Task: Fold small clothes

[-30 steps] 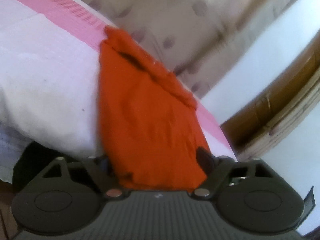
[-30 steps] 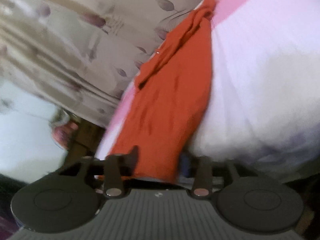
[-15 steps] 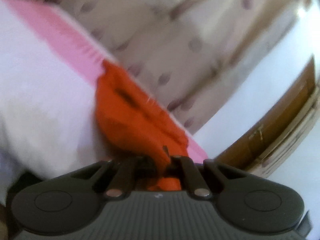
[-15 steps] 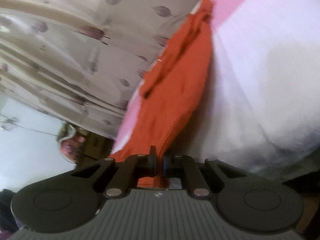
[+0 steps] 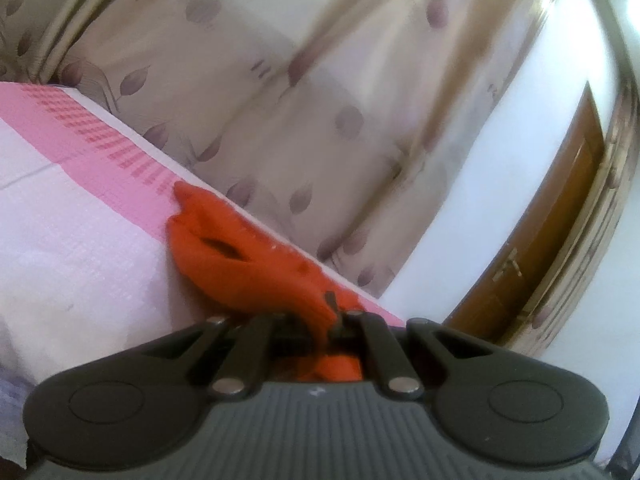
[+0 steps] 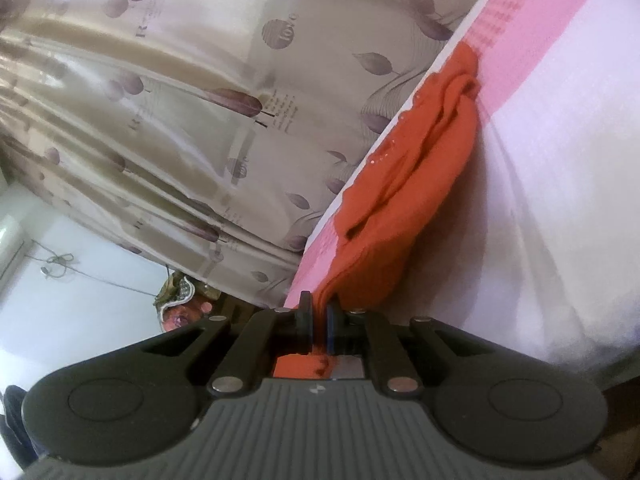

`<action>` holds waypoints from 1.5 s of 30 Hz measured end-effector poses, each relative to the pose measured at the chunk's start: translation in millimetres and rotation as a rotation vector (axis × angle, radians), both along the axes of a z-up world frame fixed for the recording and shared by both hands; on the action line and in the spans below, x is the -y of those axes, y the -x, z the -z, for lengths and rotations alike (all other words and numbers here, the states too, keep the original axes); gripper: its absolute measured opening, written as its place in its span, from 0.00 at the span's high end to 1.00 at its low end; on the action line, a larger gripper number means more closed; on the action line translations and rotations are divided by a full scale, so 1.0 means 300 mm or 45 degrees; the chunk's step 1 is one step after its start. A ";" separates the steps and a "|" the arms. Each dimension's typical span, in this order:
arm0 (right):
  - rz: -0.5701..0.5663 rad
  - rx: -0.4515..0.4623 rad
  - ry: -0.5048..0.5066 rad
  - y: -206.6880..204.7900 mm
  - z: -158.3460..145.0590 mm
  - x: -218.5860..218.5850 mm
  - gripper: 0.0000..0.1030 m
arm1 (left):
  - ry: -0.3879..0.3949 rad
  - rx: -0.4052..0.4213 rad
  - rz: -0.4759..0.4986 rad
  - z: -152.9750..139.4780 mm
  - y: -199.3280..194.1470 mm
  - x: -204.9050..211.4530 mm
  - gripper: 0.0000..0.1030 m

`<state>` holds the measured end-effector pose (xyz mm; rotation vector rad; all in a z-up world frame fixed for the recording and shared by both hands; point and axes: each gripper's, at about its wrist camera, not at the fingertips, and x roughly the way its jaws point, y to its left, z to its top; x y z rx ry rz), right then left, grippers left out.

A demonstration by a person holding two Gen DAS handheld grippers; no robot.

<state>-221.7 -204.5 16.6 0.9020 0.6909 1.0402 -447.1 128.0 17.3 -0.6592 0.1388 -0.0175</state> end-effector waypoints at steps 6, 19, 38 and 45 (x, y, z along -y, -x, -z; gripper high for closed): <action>-0.007 0.006 -0.030 -0.039 -0.022 0.002 0.88 | -0.028 0.005 0.012 -0.036 -0.042 -0.016 0.95; 0.030 0.087 -0.090 -0.238 -0.146 -0.023 0.88 | -0.072 0.058 -0.017 -0.167 -0.263 -0.066 0.95; 0.193 0.154 -0.109 -0.894 -0.265 -0.232 0.88 | -0.142 0.011 -0.178 -0.226 -0.913 -0.264 0.95; 0.275 0.067 -0.038 -1.097 -0.146 -0.302 0.86 | -0.130 -0.148 -0.184 -0.107 -1.131 -0.355 0.87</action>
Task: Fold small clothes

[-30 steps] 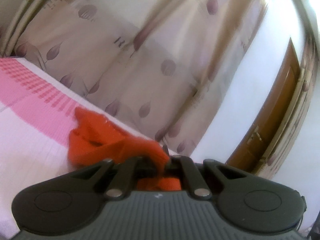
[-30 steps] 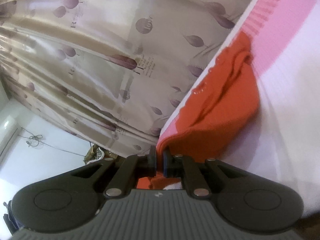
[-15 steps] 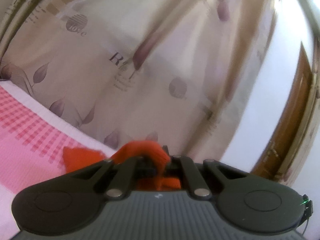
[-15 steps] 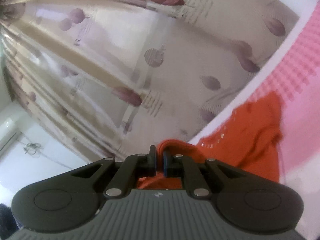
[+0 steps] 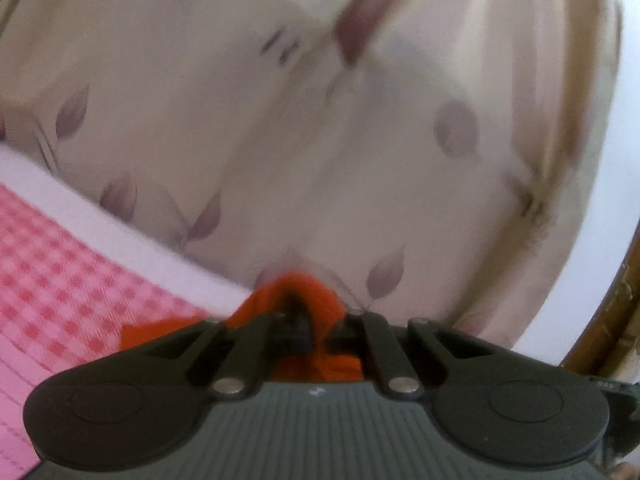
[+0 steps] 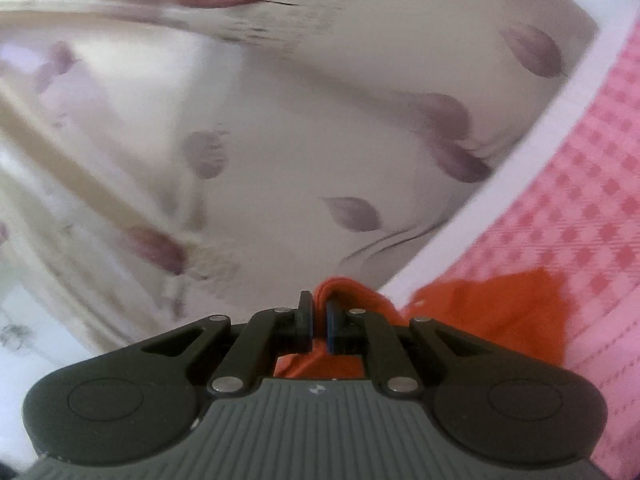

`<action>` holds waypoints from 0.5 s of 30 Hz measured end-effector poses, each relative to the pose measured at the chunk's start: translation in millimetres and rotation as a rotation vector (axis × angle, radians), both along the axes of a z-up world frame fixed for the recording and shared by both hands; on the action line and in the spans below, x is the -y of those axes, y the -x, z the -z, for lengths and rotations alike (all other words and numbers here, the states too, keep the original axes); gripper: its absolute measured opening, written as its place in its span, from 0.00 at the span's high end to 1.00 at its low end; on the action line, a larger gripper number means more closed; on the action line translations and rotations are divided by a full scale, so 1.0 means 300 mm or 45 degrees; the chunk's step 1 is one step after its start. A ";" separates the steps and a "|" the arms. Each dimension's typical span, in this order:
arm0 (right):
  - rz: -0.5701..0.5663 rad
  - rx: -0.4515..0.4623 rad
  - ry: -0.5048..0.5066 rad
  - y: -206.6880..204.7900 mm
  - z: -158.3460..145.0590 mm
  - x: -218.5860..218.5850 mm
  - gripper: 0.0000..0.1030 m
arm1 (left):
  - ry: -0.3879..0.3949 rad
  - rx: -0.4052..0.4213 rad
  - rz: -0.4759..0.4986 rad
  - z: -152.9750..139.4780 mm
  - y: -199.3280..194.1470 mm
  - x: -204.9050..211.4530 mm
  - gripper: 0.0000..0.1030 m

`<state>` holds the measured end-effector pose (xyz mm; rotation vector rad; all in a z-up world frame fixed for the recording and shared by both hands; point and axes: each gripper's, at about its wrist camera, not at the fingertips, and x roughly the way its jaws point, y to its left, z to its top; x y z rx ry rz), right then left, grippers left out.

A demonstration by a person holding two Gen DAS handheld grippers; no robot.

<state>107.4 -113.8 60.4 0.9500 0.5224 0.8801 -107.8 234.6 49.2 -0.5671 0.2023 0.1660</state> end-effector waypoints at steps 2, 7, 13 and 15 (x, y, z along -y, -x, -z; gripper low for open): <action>0.015 -0.052 -0.016 -0.037 0.045 -0.008 0.83 | 0.035 -0.040 -0.047 0.031 -0.020 -0.024 0.65; 0.056 -0.163 -0.018 -0.045 0.098 0.017 0.40 | 0.005 0.068 -0.300 0.042 0.046 -0.041 0.02; 0.010 -0.007 0.089 0.120 0.044 0.047 0.32 | -0.024 -0.032 -0.187 0.021 0.143 -0.068 0.02; -0.053 0.082 0.187 0.203 0.028 0.035 0.27 | -0.004 -0.055 -0.082 0.036 0.196 -0.073 0.02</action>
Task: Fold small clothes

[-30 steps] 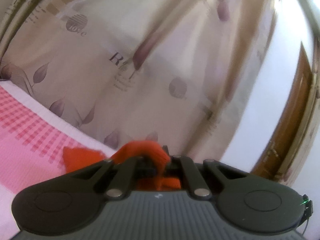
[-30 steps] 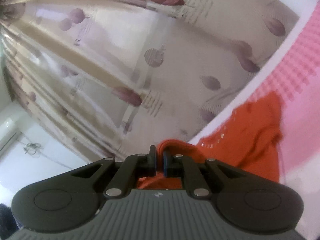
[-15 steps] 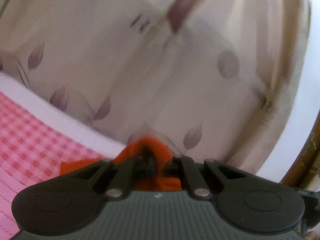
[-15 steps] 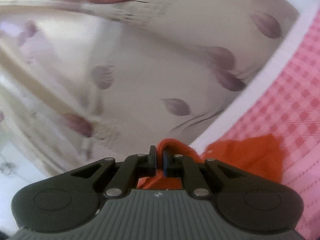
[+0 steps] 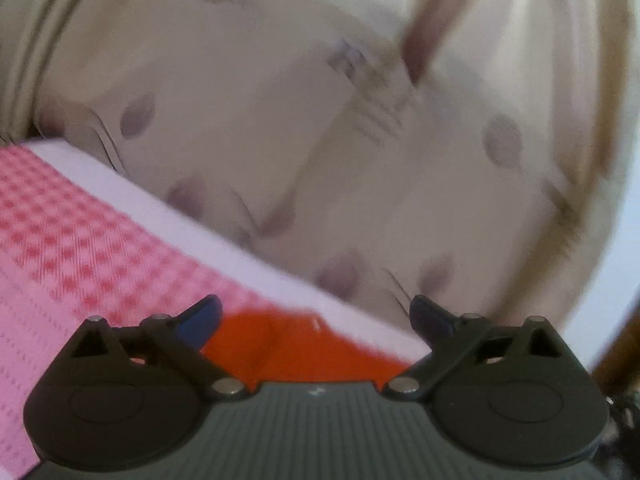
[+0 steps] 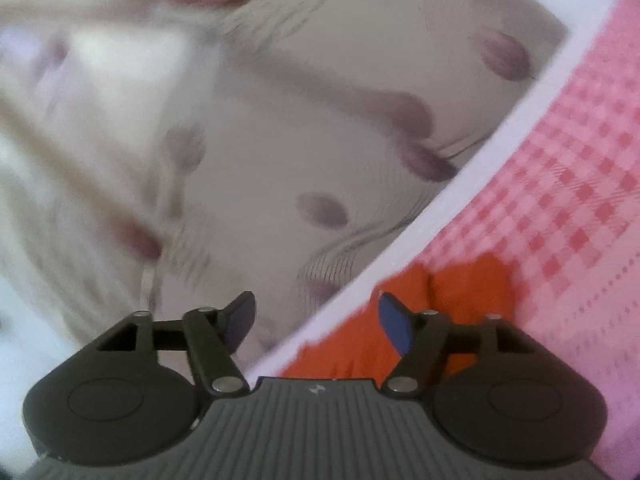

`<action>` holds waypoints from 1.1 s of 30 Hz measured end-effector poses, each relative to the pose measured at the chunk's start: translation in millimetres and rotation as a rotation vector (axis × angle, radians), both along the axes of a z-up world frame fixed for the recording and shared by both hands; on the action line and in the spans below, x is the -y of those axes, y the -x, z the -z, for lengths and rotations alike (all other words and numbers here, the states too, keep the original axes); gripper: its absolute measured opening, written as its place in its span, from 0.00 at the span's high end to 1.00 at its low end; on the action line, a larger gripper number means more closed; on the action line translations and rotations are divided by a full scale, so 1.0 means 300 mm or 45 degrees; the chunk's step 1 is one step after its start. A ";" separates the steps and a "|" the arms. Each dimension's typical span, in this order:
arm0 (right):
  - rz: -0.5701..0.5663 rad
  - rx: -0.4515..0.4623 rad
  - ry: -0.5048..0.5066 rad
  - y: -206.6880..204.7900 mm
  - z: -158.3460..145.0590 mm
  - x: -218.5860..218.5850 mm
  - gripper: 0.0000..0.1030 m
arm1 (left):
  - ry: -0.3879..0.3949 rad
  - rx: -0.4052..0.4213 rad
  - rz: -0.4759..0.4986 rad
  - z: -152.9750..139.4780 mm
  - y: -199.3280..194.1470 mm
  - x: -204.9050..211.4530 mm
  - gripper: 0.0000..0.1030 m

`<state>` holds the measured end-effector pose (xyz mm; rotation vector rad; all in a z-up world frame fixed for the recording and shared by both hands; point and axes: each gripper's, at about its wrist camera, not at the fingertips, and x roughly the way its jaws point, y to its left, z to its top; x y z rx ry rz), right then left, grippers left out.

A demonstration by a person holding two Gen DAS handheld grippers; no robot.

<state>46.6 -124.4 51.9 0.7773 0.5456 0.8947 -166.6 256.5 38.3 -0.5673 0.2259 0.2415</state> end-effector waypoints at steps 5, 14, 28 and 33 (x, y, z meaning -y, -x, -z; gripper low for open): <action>-0.079 0.246 0.371 0.174 -0.014 -0.074 0.23 | 0.081 -0.123 0.213 0.057 0.134 0.012 0.03; -0.062 0.345 0.833 0.236 0.009 -0.192 0.20 | -0.069 -0.315 0.397 0.164 0.156 0.084 0.83; -0.203 0.524 1.157 0.291 0.041 -0.239 0.11 | -0.115 -0.314 0.334 0.113 0.258 -0.162 0.93; -0.251 0.521 1.152 0.268 0.042 -0.261 0.00 | -0.073 -0.192 0.351 0.074 0.246 -0.125 0.28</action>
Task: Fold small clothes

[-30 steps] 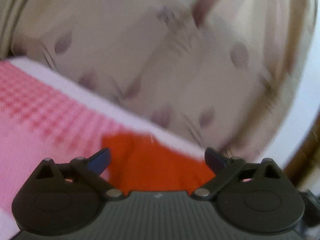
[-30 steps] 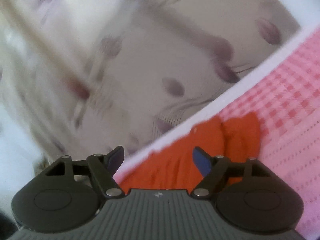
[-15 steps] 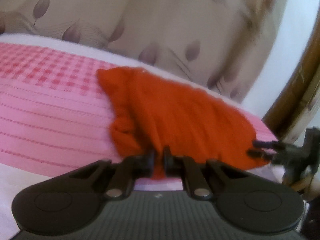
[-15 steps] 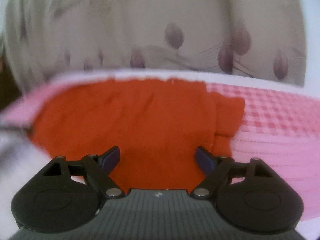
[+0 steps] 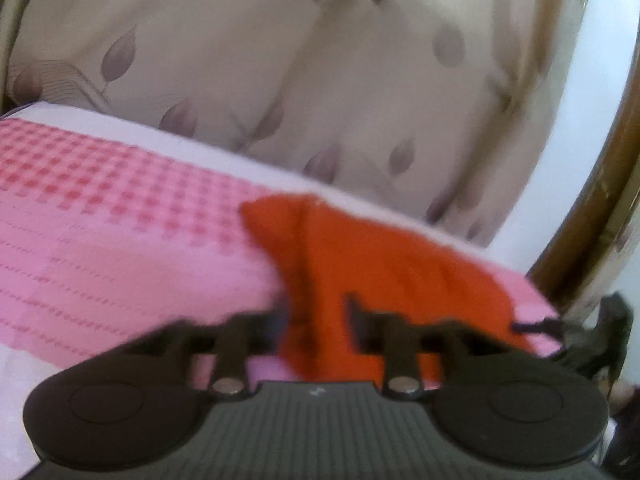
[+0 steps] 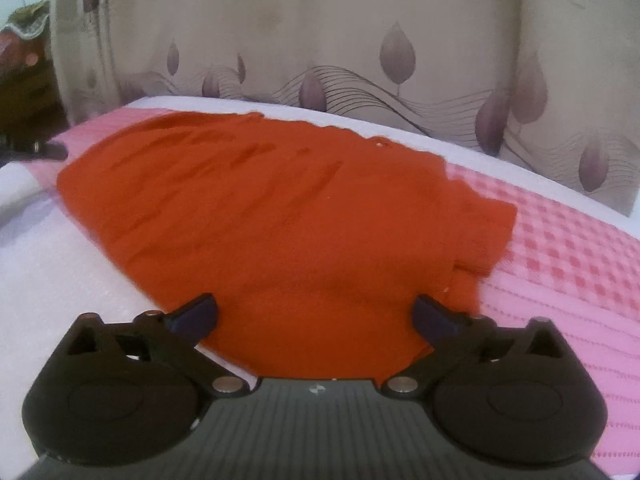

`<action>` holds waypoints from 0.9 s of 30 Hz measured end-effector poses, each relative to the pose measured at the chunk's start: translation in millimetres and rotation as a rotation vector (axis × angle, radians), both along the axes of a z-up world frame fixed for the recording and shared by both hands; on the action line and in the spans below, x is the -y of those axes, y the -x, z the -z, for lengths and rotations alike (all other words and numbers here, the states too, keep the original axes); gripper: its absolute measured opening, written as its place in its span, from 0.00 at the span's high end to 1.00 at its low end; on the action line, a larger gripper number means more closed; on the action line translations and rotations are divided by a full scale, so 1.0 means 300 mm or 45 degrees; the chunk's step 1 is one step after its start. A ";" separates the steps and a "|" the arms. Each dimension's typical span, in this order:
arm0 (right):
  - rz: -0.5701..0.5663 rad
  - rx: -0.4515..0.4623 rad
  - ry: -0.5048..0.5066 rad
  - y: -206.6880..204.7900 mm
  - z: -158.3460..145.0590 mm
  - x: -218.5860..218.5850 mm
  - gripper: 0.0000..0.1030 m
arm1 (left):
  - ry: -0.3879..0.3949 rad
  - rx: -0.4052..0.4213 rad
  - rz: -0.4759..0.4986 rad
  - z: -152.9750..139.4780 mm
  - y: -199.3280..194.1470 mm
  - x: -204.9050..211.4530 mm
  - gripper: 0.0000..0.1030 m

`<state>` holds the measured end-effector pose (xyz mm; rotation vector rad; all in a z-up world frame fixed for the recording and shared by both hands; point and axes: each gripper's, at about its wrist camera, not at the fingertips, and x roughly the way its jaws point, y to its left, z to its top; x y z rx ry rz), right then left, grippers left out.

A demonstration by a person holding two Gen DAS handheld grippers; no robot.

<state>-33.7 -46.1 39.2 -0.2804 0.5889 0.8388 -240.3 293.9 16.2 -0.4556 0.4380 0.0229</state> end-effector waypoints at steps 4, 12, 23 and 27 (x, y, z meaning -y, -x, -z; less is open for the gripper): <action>0.002 -0.010 -0.023 -0.002 -0.003 0.008 0.00 | -0.211 0.091 -0.197 -0.030 -0.033 0.085 0.00; 0.015 0.023 -0.031 0.014 -0.005 0.014 0.00 | -0.458 -0.095 -0.272 -0.047 -0.192 0.157 0.00; 0.036 0.051 -0.038 0.025 -0.007 0.019 0.00 | -0.478 -0.239 -0.314 -0.015 -0.271 0.139 0.00; 0.046 0.055 -0.048 0.025 -0.008 0.025 0.00 | -0.500 -0.283 -0.318 -0.005 -0.292 0.139 0.00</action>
